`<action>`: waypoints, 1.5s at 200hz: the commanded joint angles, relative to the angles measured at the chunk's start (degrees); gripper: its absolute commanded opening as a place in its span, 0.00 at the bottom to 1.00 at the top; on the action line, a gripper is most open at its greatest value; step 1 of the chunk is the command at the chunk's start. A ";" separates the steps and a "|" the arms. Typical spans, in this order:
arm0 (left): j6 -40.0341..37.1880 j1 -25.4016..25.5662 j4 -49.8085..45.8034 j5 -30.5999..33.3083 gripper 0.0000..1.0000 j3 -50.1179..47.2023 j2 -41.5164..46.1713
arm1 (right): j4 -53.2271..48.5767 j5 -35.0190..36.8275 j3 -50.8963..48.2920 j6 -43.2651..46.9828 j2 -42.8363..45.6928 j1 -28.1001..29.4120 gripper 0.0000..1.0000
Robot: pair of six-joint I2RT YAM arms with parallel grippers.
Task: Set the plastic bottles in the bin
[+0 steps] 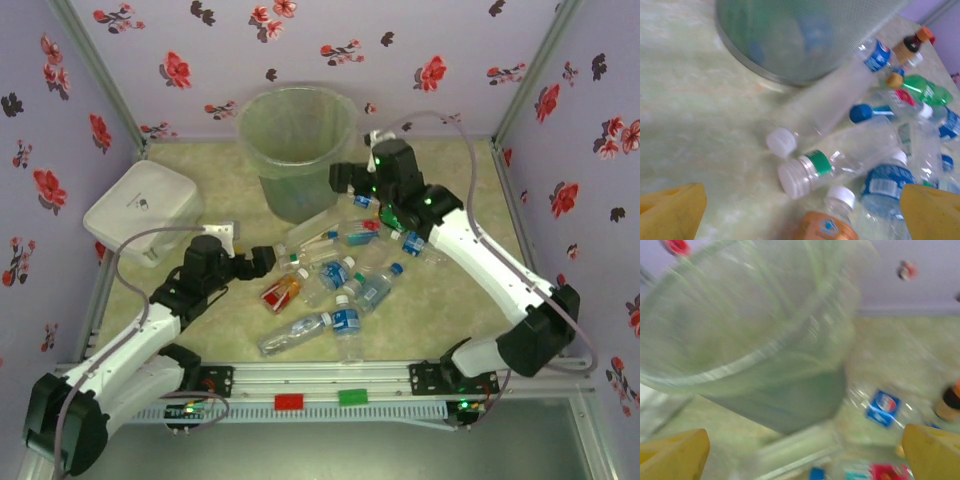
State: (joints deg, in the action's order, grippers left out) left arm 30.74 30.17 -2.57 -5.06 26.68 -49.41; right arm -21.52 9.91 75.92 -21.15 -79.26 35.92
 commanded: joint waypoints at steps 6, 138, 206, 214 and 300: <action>-2.09 5.77 -8.15 -1.00 1.00 2.45 1.12 | 2.61 12.40 -9.18 -4.45 4.23 0.29 1.00; 1.38 32.51 -23.32 5.56 0.98 5.59 -10.42 | 6.68 18.82 -16.40 -4.23 4.12 0.25 1.00; 1.94 37.46 -23.35 7.35 0.98 7.68 -17.91 | 5.43 20.01 -17.20 -4.03 4.87 0.20 1.00; 2.10 37.50 -23.65 7.82 0.97 7.69 -17.77 | 5.44 20.08 -17.29 -4.05 5.07 0.16 1.00; 4.65 38.91 -33.54 10.98 0.88 8.04 -11.02 | 6.40 21.26 -17.37 -3.67 7.62 0.20 1.00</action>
State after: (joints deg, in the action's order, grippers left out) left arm 33.08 68.01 -28.62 4.51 35.38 -63.09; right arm -15.20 28.64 57.71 -25.67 -73.58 35.90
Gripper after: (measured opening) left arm 0.899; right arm 0.996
